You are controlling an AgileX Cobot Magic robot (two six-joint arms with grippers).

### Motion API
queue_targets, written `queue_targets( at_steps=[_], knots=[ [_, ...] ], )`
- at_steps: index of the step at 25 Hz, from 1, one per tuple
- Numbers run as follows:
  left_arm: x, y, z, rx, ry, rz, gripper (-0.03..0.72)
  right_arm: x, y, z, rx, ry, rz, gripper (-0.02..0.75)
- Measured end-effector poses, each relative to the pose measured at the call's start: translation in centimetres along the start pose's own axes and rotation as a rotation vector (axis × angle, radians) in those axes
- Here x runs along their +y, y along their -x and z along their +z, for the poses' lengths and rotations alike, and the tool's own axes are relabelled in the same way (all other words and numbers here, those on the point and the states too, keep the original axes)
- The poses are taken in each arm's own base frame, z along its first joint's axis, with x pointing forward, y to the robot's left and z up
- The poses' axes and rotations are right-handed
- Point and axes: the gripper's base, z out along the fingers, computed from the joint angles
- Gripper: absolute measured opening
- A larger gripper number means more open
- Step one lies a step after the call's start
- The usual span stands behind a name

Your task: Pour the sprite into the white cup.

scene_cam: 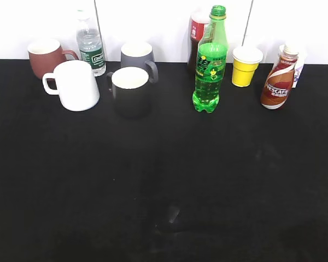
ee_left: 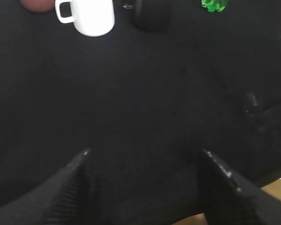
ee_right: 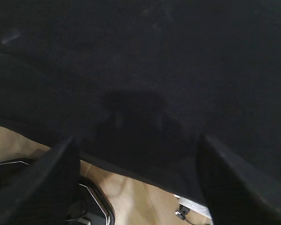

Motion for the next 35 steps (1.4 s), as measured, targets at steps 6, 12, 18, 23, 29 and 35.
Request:
queue_targets(
  at_steps=[6,12,18,23,29,35],
  knots=[
    [0.0,0.0,0.0,-0.004,0.017,-0.011,0.531,-0.1,-0.2,-0.4,-0.030,-0.009,0.014,0.565],
    [0.0,-0.9,-1.5,-0.133,0.339,-0.200,0.531,-0.3,-2.1,-3.0,-0.219,-0.307,0.245,0.565],
    [-0.3,-1.3,-2.0,-0.176,0.360,-0.203,0.531,0.1,-2.8,-3.6,-0.284,-0.321,0.242,0.563],
    [-0.3,-1.3,-2.0,-0.176,0.360,-0.201,0.531,0.1,-2.8,-3.6,-0.284,-0.321,0.242,0.563],
    [-0.3,-1.3,-2.0,-0.176,0.360,-0.200,0.531,0.1,-2.8,-3.6,-0.284,-0.321,0.242,0.562],
    [-0.3,-1.3,-2.0,-0.176,0.360,-0.200,0.531,0.1,-2.8,-3.6,-0.284,-0.321,0.242,0.561]
  ],
)
